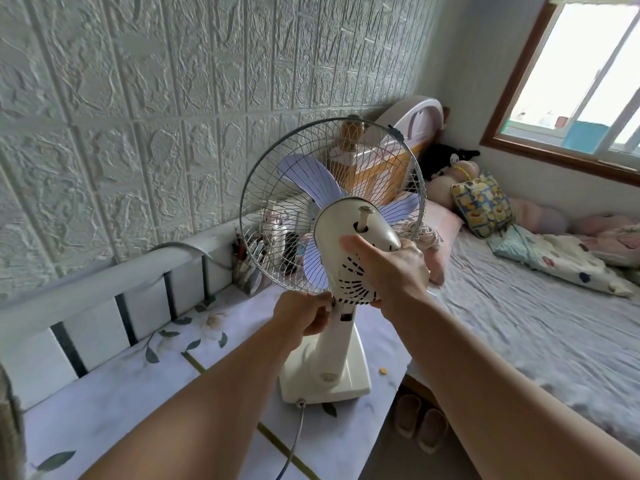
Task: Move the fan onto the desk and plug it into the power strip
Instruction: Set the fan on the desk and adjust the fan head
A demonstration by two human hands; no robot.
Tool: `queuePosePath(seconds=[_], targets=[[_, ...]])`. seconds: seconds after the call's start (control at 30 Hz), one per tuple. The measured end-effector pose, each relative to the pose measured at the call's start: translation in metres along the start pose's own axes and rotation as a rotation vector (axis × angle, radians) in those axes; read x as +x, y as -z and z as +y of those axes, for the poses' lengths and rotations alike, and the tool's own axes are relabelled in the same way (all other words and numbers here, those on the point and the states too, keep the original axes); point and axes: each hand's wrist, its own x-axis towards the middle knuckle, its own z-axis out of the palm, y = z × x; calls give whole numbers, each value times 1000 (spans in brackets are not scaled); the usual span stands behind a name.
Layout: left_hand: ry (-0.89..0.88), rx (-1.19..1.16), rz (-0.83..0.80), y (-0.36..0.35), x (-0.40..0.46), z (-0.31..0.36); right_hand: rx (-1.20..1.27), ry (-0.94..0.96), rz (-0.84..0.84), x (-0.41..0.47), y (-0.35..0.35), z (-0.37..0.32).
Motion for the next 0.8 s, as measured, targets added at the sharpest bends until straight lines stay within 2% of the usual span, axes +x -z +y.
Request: queuePosePath(seconds=[0.13,0.27,0.47,0.57,0.63,0.73,0.8], targets=[[-15,27,-63,3,-4,3,-1,-3,-9,0,1,0],[-125,83,-72,8,-2,2,-1,-7,-9,1,1,0],[-357,348,52,0,-1,2,-5,-3,-12,1,0,1],[-228,64,50,2,-1,3,5,-6,-14,2,2,1],[-100,-72,-11,8,0,3,10,-9,-17,2,2,2],[-14,2,-132,12,0,2,3,1,-11,1,0,2],[-91,54,-139,9,2,-1,3,3,-2,1,-1,2]])
